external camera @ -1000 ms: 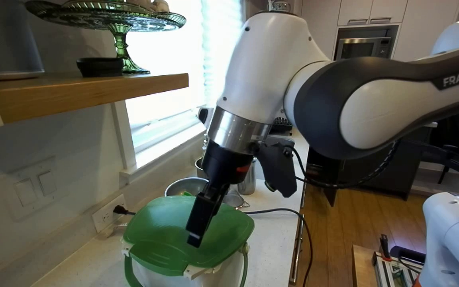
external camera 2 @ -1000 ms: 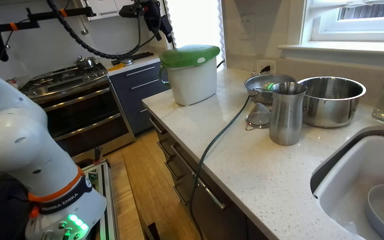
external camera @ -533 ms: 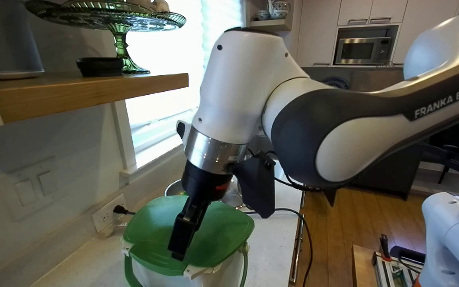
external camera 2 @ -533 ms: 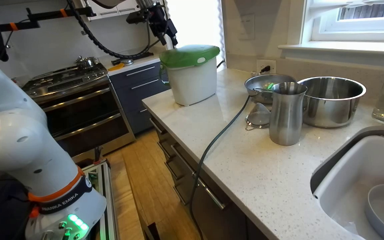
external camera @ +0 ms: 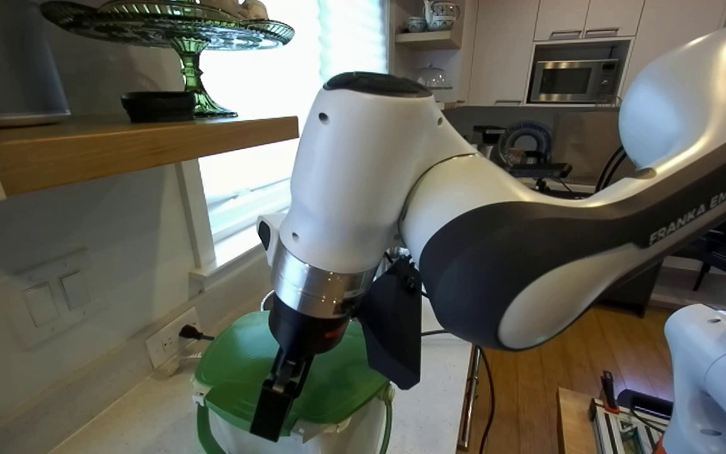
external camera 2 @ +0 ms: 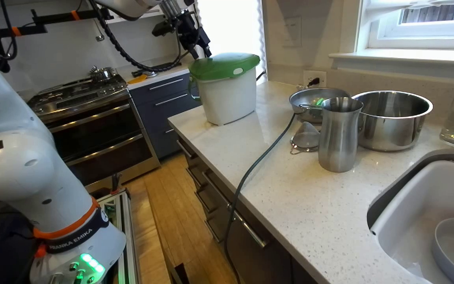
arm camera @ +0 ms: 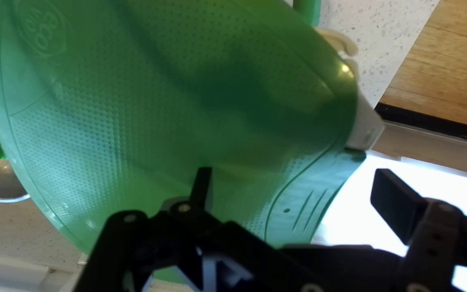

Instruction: Move the white and green bin to the right

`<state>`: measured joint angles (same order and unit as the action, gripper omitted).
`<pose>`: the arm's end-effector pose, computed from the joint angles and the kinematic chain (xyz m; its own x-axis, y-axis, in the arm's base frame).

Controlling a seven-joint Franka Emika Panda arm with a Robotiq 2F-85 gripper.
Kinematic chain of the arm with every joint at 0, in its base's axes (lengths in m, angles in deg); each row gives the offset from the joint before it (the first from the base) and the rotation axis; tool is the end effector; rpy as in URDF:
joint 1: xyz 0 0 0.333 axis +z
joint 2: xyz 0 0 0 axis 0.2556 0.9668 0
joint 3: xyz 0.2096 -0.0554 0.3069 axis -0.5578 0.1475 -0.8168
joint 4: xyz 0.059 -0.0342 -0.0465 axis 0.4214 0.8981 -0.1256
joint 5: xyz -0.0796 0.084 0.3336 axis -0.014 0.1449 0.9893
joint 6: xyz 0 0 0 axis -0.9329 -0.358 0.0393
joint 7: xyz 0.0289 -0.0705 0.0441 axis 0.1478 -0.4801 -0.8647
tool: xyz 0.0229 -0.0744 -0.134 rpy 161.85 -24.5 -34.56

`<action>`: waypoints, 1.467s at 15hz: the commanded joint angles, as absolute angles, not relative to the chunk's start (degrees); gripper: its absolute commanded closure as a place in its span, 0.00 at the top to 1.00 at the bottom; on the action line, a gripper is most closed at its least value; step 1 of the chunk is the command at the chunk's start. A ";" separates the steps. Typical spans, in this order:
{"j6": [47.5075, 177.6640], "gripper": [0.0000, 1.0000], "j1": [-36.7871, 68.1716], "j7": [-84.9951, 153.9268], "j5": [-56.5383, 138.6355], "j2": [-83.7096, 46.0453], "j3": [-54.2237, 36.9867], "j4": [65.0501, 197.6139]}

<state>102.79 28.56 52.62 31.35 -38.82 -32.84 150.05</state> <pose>0.4564 0.2934 0.5658 0.8922 0.2939 0.3429 0.2746 -0.9558 0.1047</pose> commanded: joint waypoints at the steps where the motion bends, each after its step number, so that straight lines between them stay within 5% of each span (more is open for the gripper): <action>1: 101.92 1.00 29.88 54.29 28.72 -37.42 -32.70 148.81; 22: 86.90 1.00 31.07 45.33 24.63 -43.15 -32.62 151.94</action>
